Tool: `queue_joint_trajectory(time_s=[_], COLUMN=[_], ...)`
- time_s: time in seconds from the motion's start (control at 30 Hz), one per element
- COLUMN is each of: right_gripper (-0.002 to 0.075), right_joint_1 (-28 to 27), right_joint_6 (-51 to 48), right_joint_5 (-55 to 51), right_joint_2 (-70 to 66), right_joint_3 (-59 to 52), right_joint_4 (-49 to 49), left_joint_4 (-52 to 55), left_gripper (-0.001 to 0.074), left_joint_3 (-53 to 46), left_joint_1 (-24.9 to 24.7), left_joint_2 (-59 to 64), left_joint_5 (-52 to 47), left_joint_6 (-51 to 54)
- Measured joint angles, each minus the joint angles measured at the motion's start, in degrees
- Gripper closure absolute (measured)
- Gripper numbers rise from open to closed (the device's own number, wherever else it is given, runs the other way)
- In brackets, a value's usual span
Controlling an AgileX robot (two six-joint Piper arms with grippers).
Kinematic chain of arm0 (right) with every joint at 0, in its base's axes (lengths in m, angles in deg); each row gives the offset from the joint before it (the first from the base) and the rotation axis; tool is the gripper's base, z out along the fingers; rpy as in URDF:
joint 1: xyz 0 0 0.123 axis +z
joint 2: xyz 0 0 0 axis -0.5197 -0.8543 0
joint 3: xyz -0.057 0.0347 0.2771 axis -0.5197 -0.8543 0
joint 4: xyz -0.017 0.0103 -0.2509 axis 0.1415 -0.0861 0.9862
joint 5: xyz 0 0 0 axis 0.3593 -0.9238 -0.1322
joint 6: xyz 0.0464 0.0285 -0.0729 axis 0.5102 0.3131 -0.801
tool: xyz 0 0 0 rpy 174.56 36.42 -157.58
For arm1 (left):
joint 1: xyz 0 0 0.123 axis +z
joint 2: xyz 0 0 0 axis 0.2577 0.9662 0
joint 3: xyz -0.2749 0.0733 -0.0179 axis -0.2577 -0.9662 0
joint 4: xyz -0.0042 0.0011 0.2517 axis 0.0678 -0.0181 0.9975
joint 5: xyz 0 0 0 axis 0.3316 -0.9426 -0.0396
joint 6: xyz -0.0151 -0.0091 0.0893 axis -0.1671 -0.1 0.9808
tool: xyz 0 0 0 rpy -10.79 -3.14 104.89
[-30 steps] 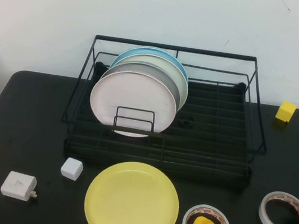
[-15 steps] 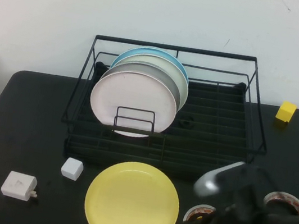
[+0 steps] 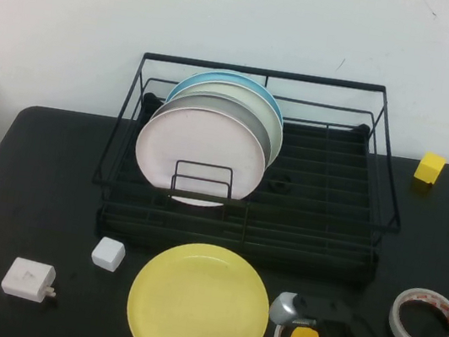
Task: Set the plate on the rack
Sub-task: Pick up the plate from the table
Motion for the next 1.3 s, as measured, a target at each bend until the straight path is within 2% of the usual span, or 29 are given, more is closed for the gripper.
queue_joint_trajectory(time_s=[0.17,0.27,0.43,0.73,1.3], right_gripper=[0.037,0.0319,0.0301,0.0299,0.0307], right_joint_1=[0.0,0.0,0.0,-0.1,-0.1], right_joint_6=[11.65,16.24,23.32,27.5,27.98], right_joint_5=[1.11,2.11,7.26,11.2,16.22], right_joint_2=[-2.44,-2.68,-2.68,-6.77,-10.63], right_joint_3=[0.67,1.86,5.19,12.44,13.95], right_joint_4=[-0.31,-0.31,-0.42,-0.75,-0.85], left_joint_4=[0.32,0.32,0.32,0.32,-1.26], left_gripper=[0.0737,0.0737,0.0737,0.0737,0.0737], left_joint_3=[0.0,0.0,0.0,0.0,-0.95], left_joint_1=[0.0,0.0,0.0,0.0,0.0], left_joint_2=[0.0,0.0,0.0,0.0,0.0], left_joint_5=[-0.08,-0.08,-0.08,2.25,4.31], left_joint_6=[0.0,0.0,0.0,-0.23,-0.33])
